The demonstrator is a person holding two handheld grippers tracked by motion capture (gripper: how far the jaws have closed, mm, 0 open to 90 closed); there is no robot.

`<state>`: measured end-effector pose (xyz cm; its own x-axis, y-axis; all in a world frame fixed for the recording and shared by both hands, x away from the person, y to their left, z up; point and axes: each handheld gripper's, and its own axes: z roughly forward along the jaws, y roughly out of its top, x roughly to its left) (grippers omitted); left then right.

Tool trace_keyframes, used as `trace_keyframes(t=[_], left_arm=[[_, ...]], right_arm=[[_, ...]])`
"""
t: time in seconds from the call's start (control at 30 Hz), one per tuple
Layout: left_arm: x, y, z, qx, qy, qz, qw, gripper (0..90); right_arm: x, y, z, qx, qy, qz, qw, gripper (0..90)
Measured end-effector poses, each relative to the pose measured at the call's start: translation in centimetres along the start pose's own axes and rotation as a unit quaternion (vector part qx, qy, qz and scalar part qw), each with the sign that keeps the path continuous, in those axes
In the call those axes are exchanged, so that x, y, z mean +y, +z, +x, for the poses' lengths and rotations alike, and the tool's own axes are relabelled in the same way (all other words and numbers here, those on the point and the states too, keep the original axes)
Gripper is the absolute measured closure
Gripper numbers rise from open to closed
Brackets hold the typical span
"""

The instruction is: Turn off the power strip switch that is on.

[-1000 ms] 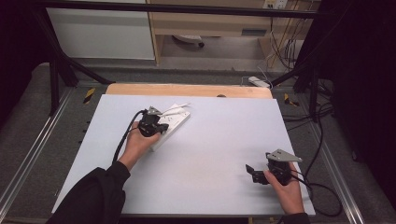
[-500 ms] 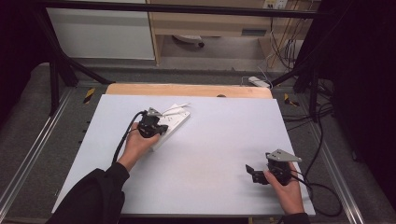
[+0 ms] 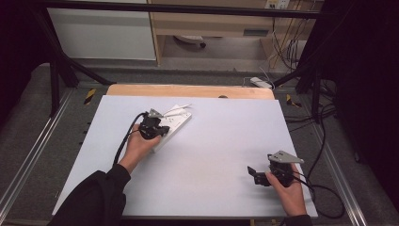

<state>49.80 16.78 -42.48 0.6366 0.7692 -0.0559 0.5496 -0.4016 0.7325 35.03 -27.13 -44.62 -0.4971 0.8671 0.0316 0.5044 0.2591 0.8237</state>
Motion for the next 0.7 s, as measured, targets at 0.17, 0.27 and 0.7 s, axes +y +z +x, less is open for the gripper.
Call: trace_keyframes(t=[0.17,0.27,0.7], left_arm=[[0.03,-0.02,0.0,0.003,0.005,0.001,1.0,90.0],[0.01,-0.03,0.02,0.002,0.005,0.001,1.0,90.0],[-0.15,0.01,0.05,-0.001,0.008,0.007,0.9999,90.0]], right_arm=[[-0.01,0.03,0.0,-0.001,-0.001,0.0,1.0,3.4],[-0.01,0.04,0.0,0.0,-0.002,0.001,1.0,3.4],[-0.02,0.06,0.02,0.001,-0.003,0.002,1.0,3.4]])
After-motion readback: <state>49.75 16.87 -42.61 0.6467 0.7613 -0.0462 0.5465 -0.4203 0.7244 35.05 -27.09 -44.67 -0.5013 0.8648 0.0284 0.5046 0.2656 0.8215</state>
